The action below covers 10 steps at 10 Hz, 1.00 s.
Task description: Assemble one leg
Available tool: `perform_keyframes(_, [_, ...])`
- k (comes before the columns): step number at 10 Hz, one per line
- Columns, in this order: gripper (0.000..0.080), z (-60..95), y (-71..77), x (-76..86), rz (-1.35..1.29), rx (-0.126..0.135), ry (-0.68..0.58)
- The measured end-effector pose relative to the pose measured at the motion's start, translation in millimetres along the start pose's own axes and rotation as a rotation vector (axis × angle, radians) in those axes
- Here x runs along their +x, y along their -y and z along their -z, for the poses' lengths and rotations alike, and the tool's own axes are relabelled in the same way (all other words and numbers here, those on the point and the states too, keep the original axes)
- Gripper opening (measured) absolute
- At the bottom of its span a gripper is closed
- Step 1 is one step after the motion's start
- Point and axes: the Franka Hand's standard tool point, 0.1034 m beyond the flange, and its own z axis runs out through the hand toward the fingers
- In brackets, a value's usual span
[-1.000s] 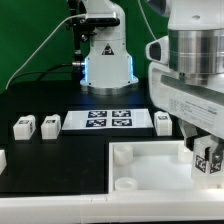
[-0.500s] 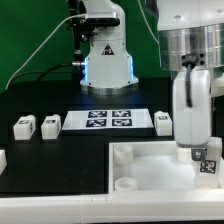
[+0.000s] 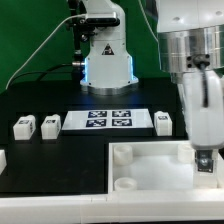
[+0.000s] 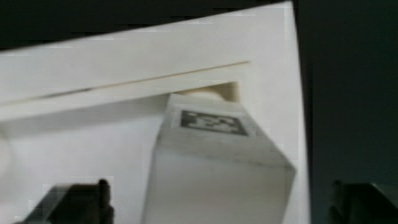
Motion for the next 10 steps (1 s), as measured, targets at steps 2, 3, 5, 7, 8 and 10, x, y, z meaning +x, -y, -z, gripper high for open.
perform_keyframes(2, [0.0648, 0.0, 0.2, -2.1, 0.203, -0.005, 0.004])
perform_keyframes(3, [0.0648, 0.0, 0.2, -1.5, 0.278, -0.005, 0.004])
perform_keyframes(5, [0.0649, 0.0, 0.3, -0.8, 0.508, -0.005, 0.004])
perform_keyframes(7, [0.0649, -0.5, 0.0, -1.1, 0.823, -0.038, 0.006])
perform_keyframes(8, [0.0649, -1.0, 3.9, 1.1, 1.025, -0.07, 0.023])
perform_keyframes(10, [0.0649, -1.3, 4.8, 6.5, 1.168, -0.077, 0.016])
